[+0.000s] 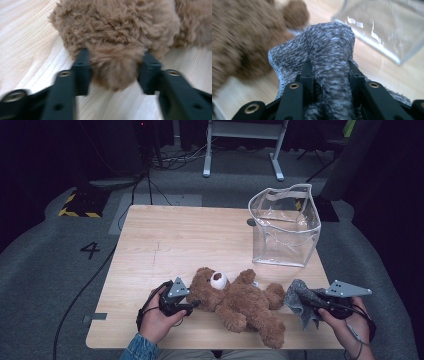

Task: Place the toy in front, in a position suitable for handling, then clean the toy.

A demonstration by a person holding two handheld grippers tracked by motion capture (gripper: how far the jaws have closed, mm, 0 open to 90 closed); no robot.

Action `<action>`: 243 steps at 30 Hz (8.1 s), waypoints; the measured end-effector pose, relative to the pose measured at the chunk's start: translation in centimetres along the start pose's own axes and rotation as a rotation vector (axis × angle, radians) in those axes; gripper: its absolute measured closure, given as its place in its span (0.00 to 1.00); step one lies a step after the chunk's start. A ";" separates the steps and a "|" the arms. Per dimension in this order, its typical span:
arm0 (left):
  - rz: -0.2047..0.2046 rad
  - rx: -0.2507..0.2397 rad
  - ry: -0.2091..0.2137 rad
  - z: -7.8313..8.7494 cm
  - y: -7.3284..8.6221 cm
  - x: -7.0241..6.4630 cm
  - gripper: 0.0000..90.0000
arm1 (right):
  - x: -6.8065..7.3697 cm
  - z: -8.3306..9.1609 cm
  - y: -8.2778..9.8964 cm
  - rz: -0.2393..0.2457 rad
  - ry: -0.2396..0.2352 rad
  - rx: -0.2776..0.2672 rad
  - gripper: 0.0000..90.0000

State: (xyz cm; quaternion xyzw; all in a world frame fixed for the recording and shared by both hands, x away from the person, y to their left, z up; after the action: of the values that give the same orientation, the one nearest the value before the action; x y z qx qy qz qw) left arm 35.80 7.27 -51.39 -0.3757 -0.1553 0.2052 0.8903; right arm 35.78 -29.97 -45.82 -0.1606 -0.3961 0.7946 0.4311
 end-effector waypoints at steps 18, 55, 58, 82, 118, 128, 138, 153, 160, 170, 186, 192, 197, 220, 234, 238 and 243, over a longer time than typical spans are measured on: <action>-0.055 0.023 0.036 3.1 1.3 -3.0 0.80 | 7.1 -0.6 -6.9 0.125 -0.216 -0.087 0.73; -0.014 -0.035 -0.022 5.0 1.5 -3.1 0.90 | 20.7 -11.4 -8.7 0.414 -0.408 0.088 0.73; -0.013 -0.040 -0.024 5.0 1.4 -3.1 0.90 | 19.1 -11.1 -8.6 0.413 -0.379 0.093 0.73; -0.009 -0.049 -0.013 4.6 1.4 -3.0 0.90 | 7.0 -7.6 -3.5 0.203 -0.192 0.172 0.73; -0.107 -0.149 0.046 4.9 -2.1 -6.0 0.90 | 19.4 -5.5 -8.2 0.408 -0.401 0.047 0.72; -0.079 -0.081 0.024 4.7 -1.1 -5.6 0.92 | 21.7 -7.9 -5.6 0.537 -0.352 0.087 0.72; -0.065 -0.098 0.038 4.5 -1.2 -5.6 0.92 | 14.9 -5.2 -2.6 0.425 -0.259 0.090 0.73; -0.039 -0.113 0.048 4.3 -0.7 -5.1 0.92 | 7.3 -3.0 2.4 0.287 -0.073 0.182 0.73; -0.035 -0.101 0.049 4.4 -0.5 -5.0 0.92 | 3.5 -3.1 4.2 0.254 0.009 0.229 0.73; -0.006 -0.078 0.043 4.3 0.4 -4.5 0.90 | -3.6 -2.5 2.6 0.127 0.160 0.159 0.65; -0.086 -0.099 -0.008 4.8 1.1 -5.4 0.53 | 1.2 1.6 1.3 0.127 -0.013 -0.054 0.31; -0.114 -0.103 -0.022 4.3 1.0 -6.0 0.48 | 4.3 1.7 2.5 0.143 -0.105 -0.065 0.29; -0.100 -0.120 -0.033 3.8 0.8 -5.6 0.54 | 5.7 1.0 2.8 0.196 -0.137 -0.057 0.24; -0.082 -0.121 0.056 5.7 -0.5 -6.8 0.91 | 6.9 0.9 1.5 0.232 -0.201 -0.027 0.69; -0.002 -0.096 0.150 6.2 -0.8 -7.6 0.91 | 7.1 2.4 0.5 0.136 -0.278 -0.029 0.66; 0.067 -0.118 0.143 5.4 -0.6 -6.0 0.91 | 6.1 1.0 -0.2 0.090 -0.290 -0.046 0.66; 0.155 -0.166 0.137 4.3 -0.7 -4.0 0.91 | 4.1 -1.5 -1.1 0.015 -0.292 -0.040 0.67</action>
State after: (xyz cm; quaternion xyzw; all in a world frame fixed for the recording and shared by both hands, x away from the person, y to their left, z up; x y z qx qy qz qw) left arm 30.66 7.49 -48.45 -0.4719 -0.0810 0.2339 0.8462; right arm 34.90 -25.57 -45.59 -0.0546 -0.4692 0.8047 0.3595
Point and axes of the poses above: each handheld gripper's, and its own axes: z roughly backward along the jaws, y roughly out of its underside, x roughly to its left, the point moved 9 cm from there along -z, roughly forward along the jaws, and after that the axes turned 11 degrees about -z, right-handed, at the moved point
